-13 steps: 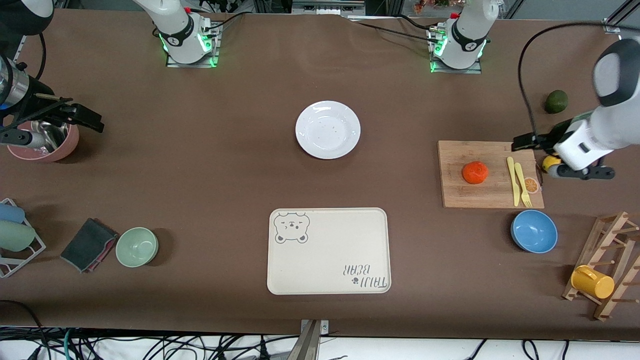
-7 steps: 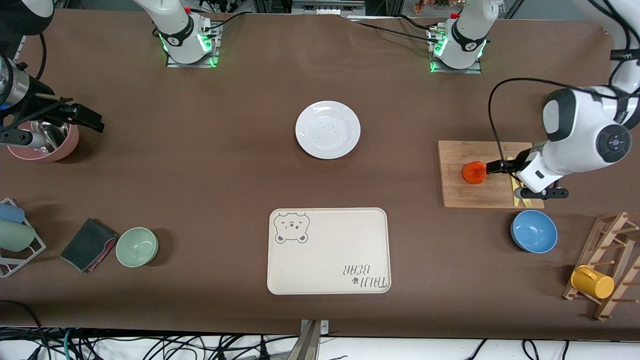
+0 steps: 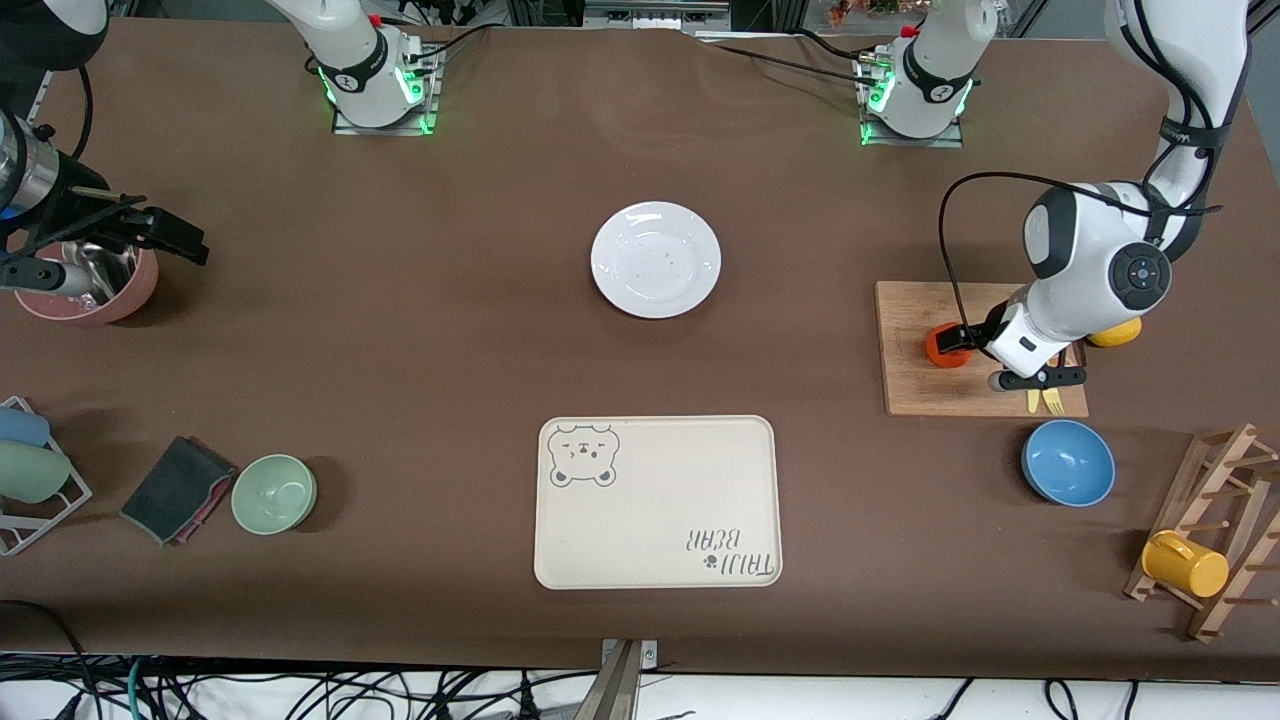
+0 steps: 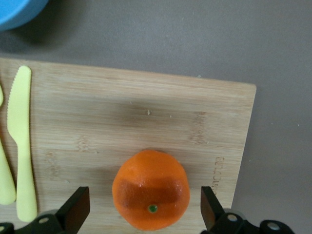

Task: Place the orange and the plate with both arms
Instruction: 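Lower the left gripper onto the orange on the cutting board and grasp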

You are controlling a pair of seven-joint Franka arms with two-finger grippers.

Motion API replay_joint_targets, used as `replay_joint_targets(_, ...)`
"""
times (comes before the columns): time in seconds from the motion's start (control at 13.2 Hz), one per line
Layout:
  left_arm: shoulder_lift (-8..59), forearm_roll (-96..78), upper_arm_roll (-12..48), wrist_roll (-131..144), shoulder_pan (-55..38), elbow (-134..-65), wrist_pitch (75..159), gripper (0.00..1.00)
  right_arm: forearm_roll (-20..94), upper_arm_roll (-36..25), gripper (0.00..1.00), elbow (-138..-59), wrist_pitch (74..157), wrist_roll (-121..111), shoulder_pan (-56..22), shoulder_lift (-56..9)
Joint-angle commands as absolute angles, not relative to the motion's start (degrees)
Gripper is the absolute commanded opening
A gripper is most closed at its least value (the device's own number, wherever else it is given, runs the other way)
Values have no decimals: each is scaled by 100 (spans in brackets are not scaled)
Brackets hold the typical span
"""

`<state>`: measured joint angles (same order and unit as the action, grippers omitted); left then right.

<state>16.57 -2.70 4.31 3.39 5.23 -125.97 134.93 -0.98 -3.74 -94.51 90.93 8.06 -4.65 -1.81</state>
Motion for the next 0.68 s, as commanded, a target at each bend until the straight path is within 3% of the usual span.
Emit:
replay_joint_targets(0.0,1696,-334,431,431,510,-12700,13597,100,-114,-343,100,-9475,9062,861,-457,-123)
replay_joint_targets(0.53,1977,-369,448,431,501,-12683,13843,100,-114,-343,100,-9475,9062,861,-457,-132)
replay_joint_targets(0.61,1986,-369,448,439,501,-12674,13834,93,-114,-343,100,-9475,9062,861,-448,-132)
